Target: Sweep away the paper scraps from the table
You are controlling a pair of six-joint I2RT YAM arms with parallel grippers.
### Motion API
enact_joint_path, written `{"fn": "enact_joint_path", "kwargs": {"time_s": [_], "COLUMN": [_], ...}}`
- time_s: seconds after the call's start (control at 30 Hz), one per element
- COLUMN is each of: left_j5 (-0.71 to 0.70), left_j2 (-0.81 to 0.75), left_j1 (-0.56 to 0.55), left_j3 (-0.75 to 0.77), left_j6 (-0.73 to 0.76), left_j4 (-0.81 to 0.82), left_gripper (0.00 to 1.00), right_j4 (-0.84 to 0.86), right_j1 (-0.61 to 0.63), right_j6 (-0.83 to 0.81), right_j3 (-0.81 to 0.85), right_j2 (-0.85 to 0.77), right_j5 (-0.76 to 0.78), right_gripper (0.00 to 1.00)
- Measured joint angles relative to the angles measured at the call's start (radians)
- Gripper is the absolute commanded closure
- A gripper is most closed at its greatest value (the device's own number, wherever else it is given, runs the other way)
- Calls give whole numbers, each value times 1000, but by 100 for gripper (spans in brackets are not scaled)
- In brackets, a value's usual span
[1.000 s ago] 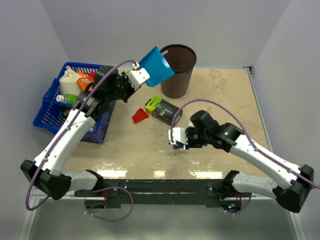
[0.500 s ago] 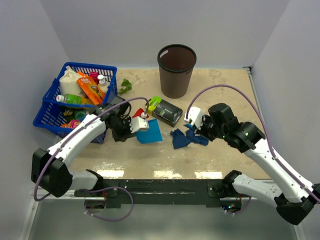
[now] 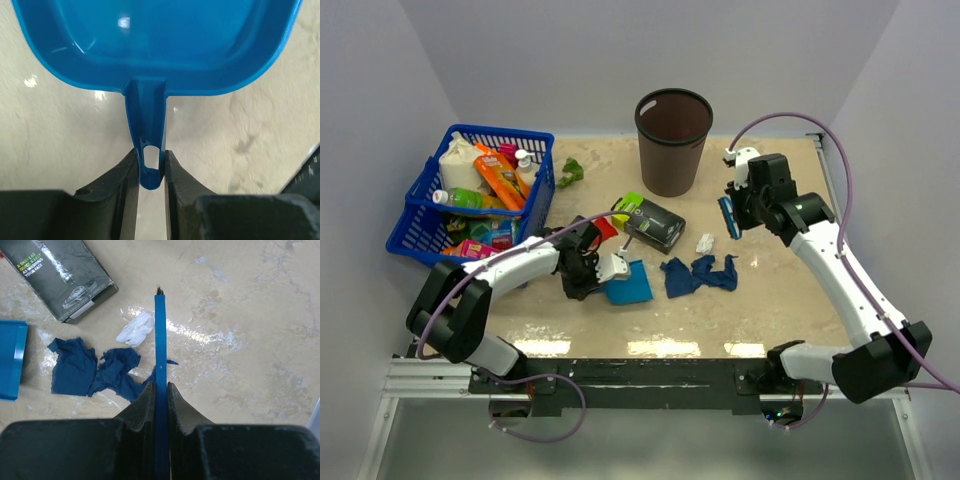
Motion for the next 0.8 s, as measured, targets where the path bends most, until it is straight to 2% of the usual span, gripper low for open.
{"fn": "enact_joint_path", "kwargs": {"time_s": [0.17,0.27,0.4,0.67,0.8], "left_j5": [2,10,24,46,53], "left_j2": [2,-19,-55,-68,-68], "left_j1": [-24,-24,-24,-24,-24], "left_j3": [-59,-96,-141,-159,-156], "left_j6": [-51,-67,-78,-114,-130], "left_j4": [151,205,259,293,274], "left_gripper": [61,54,52,76,85], "right_j4": [1,2,2,-6,-29], "right_j1": [-11,-13,-16,-24,-26], "right_j6": [26,31,37,13,-13], "right_j3": [0,0,-1,-35,-49], "right_j2": [31,32,32,32,33], "right_j5": [2,2,2,36,64], "right_gripper": [100,100,100,100,100]}}
